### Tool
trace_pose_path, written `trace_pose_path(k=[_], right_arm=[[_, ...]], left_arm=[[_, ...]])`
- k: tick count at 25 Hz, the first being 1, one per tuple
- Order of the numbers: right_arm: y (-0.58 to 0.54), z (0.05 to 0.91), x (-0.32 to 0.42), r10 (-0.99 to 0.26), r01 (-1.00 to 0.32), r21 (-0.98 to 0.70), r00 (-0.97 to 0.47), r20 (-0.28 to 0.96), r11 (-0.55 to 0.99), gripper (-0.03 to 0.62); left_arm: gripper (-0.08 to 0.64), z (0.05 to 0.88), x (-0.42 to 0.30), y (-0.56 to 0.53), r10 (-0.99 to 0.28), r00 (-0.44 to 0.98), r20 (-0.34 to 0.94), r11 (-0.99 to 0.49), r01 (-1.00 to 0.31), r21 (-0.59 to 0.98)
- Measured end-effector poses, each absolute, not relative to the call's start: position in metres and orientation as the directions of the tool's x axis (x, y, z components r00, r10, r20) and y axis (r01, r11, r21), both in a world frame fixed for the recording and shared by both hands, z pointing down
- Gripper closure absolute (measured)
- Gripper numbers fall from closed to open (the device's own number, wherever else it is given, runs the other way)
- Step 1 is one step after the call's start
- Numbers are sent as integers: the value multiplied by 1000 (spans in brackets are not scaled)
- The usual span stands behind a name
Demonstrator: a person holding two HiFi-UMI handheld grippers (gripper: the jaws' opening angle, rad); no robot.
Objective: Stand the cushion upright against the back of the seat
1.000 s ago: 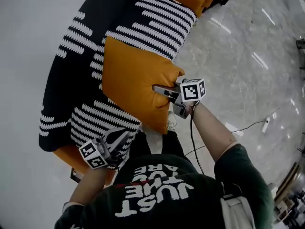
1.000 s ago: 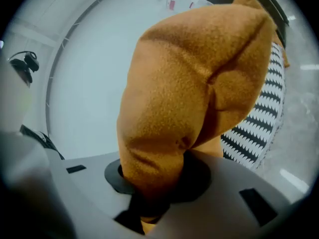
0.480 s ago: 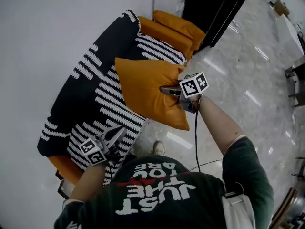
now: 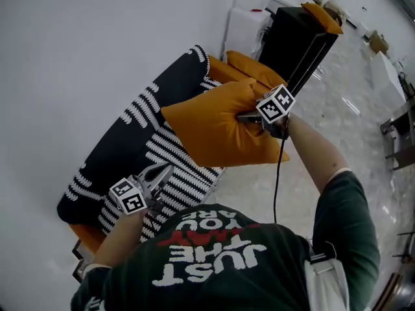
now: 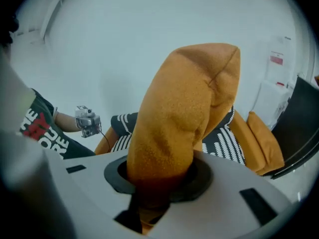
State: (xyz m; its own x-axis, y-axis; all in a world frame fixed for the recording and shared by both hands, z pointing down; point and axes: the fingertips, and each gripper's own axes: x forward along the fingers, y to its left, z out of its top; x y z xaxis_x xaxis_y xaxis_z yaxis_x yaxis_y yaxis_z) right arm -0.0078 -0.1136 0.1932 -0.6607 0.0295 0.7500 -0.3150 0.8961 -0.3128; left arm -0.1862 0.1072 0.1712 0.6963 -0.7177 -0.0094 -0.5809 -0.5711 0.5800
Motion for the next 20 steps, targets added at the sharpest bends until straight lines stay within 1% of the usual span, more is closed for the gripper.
trace_pose_path(k=[4,10,15,20], right_arm=[[-141,158,-35,-17,-271,-180,-593,805,946,451],[-199,137,-58,-26,-212,-104,-535,844,972,445],[-295,147,-63,-66,-154,-8,-471,880,988,440],[-401,189,-71,-29,-28,19,-394,918,999,440]], left_arm=[[549,159,-223,85,-689,725,-12,-617,-578,534],[549,148,-254,33,-710,703,-28,-608,-594,527],[549,159,-261,-39,-748,664,0,-562,-633,533],[549,189,-255,-121,-795,606,25,-485,-660,574]])
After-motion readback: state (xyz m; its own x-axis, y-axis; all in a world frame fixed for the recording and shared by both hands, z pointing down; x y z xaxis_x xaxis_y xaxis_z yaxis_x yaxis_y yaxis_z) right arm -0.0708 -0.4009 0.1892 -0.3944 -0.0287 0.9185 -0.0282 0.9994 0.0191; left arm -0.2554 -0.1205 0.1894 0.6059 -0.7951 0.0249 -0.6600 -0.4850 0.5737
